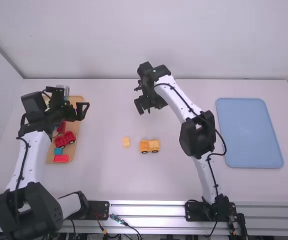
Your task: Assemble lego blocks to make yellow taxi
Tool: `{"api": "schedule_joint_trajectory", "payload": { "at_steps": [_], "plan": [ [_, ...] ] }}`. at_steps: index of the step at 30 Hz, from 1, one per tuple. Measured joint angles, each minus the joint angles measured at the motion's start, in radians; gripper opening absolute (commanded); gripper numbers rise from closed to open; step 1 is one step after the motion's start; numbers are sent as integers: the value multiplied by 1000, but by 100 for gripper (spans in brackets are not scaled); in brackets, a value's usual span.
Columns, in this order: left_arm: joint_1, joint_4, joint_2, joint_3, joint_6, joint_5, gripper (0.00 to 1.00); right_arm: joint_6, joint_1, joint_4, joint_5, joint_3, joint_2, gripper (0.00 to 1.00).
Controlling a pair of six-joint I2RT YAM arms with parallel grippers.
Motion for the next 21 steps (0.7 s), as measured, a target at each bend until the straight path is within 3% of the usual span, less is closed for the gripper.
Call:
{"api": "schedule_joint_trajectory", "payload": {
  "at_steps": [3,9,13,14,17,21],
  "plan": [
    [-90,-1,0,0,1,-102,99,6,-46,24,88,-34,-2,99],
    [-262,-27,0,0,-33,-290,99,-19,-94,137,108,-142,-14,99],
    [-357,-68,0,0,-61,-374,99,-58,-87,328,110,-392,-151,99],
    [-359,-68,0,0,-63,-375,99,-61,-86,334,109,-402,-158,99],
    [-366,-97,0,0,-113,-393,99,-100,-68,536,109,-660,-375,99],
    [-366,-121,23,0,-127,-356,99,-138,-71,723,101,-923,-629,99]
  ]
}}
